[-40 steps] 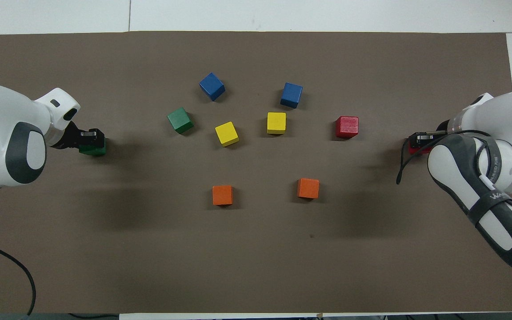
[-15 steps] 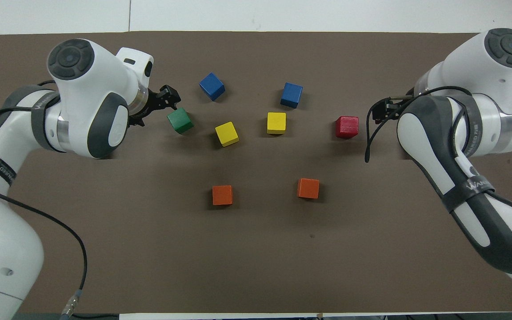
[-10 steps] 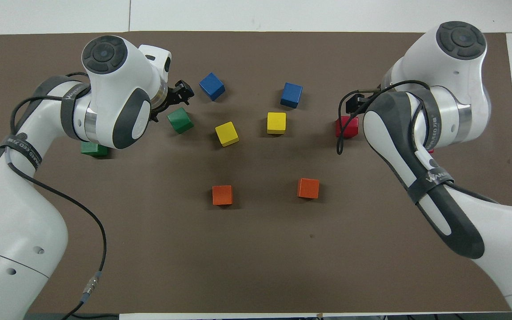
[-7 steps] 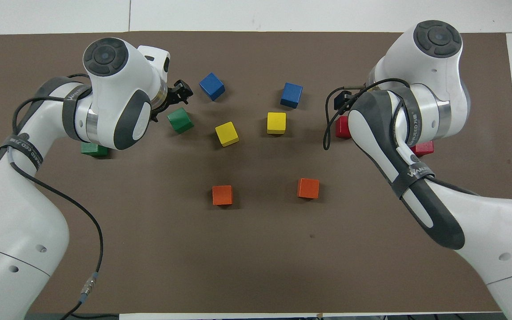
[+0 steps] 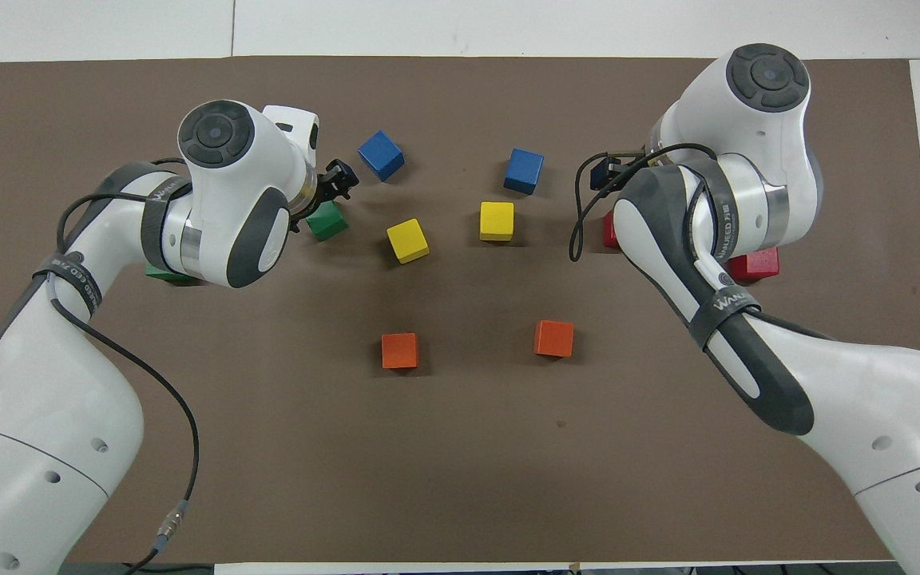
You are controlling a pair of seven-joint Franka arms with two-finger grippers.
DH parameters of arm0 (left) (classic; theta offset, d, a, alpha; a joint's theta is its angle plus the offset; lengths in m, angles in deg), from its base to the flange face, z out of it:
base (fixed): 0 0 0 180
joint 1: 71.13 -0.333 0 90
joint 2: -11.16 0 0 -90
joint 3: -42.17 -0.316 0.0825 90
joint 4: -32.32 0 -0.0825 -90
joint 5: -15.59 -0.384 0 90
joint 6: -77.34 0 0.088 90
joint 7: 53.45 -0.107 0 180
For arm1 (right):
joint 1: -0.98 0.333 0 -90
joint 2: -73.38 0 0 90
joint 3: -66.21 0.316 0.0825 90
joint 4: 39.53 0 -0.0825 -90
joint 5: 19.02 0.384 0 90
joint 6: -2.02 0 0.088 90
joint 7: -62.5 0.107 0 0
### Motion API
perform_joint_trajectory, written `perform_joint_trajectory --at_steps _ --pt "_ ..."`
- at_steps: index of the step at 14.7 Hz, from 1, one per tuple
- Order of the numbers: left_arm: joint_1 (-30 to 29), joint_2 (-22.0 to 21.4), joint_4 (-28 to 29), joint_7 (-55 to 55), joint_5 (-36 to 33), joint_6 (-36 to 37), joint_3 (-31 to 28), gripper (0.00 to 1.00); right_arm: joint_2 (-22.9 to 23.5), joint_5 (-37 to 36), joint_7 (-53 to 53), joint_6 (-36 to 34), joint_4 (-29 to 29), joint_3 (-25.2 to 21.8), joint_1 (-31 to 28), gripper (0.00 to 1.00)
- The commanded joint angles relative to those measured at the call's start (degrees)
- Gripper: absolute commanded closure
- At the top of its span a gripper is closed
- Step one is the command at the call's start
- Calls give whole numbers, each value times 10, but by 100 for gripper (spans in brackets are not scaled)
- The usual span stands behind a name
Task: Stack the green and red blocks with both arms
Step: 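Lift the green block with the left gripper while the right gripper lifts red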
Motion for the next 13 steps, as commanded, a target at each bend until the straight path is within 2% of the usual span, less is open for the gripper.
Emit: perform_joint_trajectory --at_steps 1,9,12,13 --pt "9 -5 13 16 -17 -18 -7 0 3 -9 11 31 -24 5 -7 0" --pt "10 -4 32 16 -25 -45 -7 0 -9 -8 14 58 -74 5 -1 0" --pt "9 -3 32 16 -26 -46 -7 0 -14 -8 14 88 -100 5 1 0" --pt "9 -3 32 15 -27 -46 -7 2 -15 -8 13 95 -107 5 0 0"
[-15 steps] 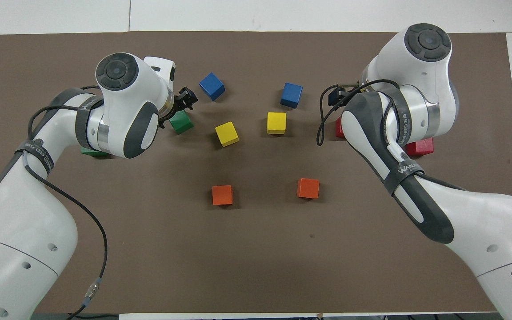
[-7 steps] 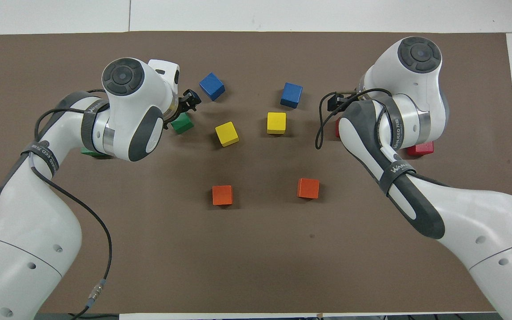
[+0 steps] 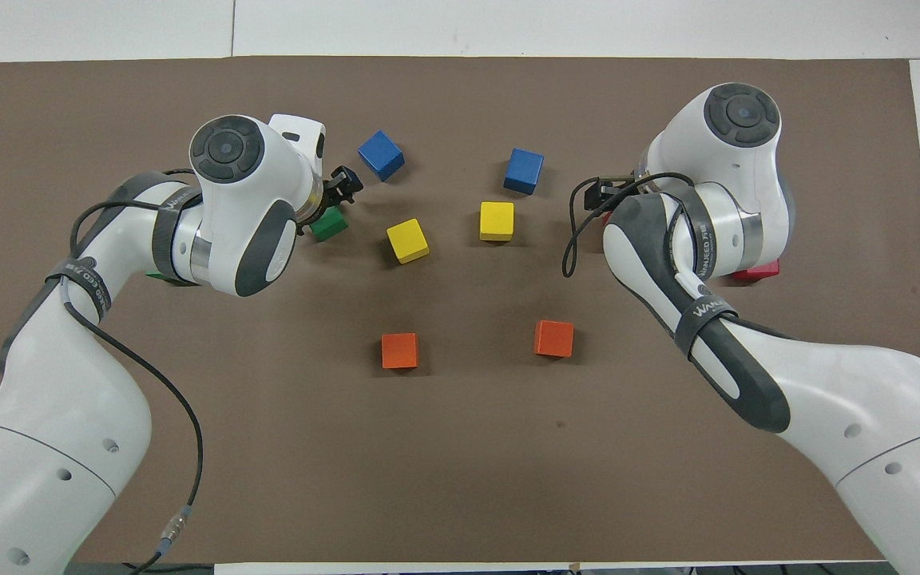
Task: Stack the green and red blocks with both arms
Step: 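Lift the green block with the left gripper while the right gripper lifts red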
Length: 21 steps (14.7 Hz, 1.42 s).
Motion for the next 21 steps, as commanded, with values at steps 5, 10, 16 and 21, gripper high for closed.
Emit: perform_joint_trajectory --at_steps 5,10,16,21 --pt "4 -3 10 11 -35 -7 -6 73 -22 -8 13 51 -63 4 -1 3" --pt "-7 -13 -45 -59 -57 123 -5 100 -22 -8 14 39 -59 5 1 50" --pt "-126 -99 -23 -375 4 214 -1 100 -34 -9 8 -38 -14 4 -11 100" --pt "-198 -110 -2 -543 58 217 -1 100 -74 -6 -53 -85 -14 2 -77 100"
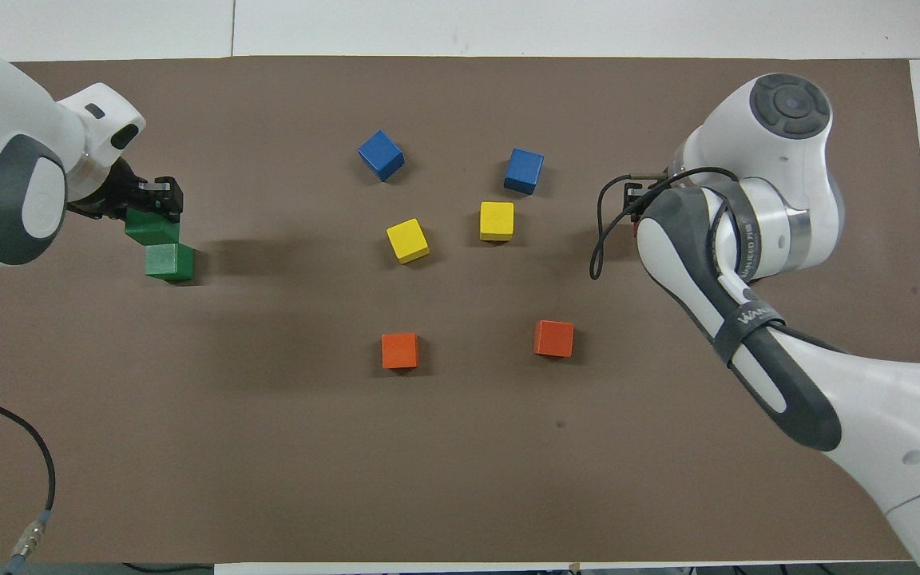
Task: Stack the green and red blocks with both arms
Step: 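Lower the green block onto the green block while the right gripper stacks red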
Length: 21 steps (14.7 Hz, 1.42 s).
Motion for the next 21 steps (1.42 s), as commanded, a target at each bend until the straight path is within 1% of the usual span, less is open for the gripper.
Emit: perform_joint_trajectory --at_steps 1,6,9,11,15,18,21 --pt "-17 -18 28 -50 30 0 4 100 -28 -3 -43 -20 -12 5 -45 100" --pt "-18 -25 47 -90 29 -11 1 100 -70 -3 -86 -19 -57 4 -90 100" --pt "-30 -35 86 -103 27 -55 0 100 -89 -3 -111 -14 -84 5 -112 100" --pt "-35 -44 112 -100 28 -83 0 100 -108 -2 -112 -3 -110 4 -116 100" --pt "-38 -47 117 -90 29 -82 0 100 -126 -2 -112 9 -140 4 -117 100" --pt "-38 -47 117 -83 29 -78 1 100 -137 -2 -114 48 -173 4 -122 100" --pt "-36 -48 120 -72 29 -83 1 100 -137 -3 -117 52 -175 4 -130 100"
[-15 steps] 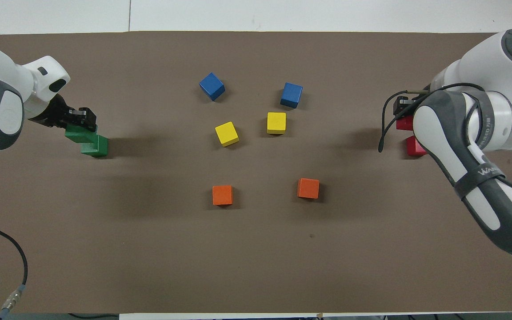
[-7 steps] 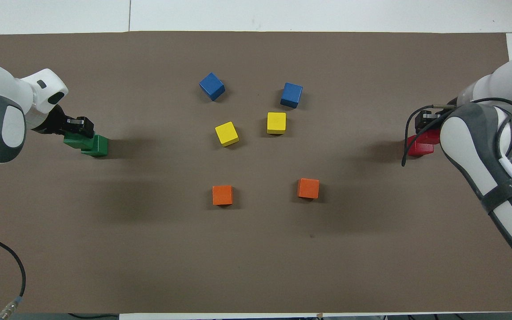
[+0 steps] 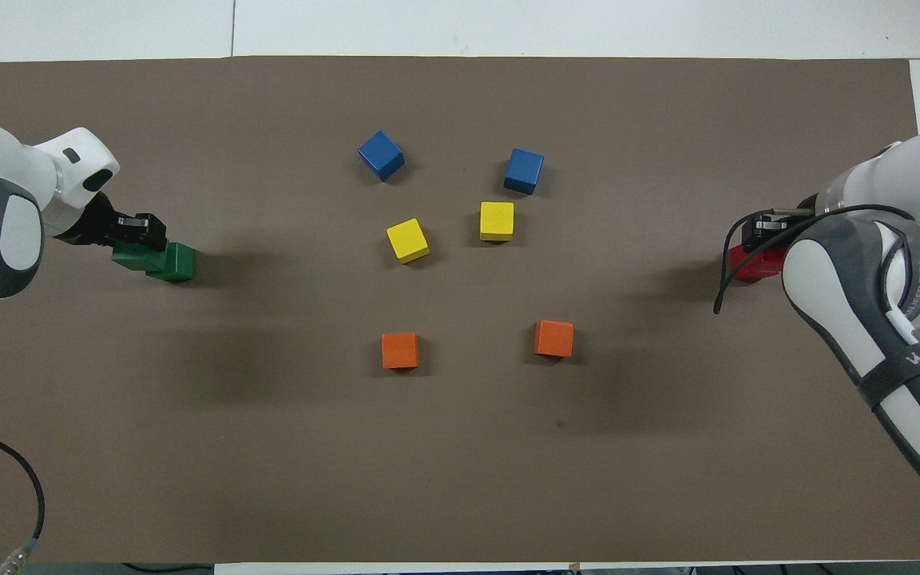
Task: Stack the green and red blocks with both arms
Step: 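Lower the green block onto the green block while the right gripper stacks red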
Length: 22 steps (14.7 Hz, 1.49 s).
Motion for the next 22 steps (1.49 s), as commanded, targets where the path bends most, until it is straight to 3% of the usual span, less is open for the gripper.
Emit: perform_joint_trajectory --at_steps 1,7,22 --pt "-1 -25 34 11 9 -17 1 100 -17 -3 -24 13 -22 5 -20 100" --pt "6 -29 43 28 9 -25 1 100 -10 -3 -49 38 -27 5 -41 100" --pt "6 -34 61 22 9 -37 0 100 5 -3 -40 68 -31 6 -31 100"
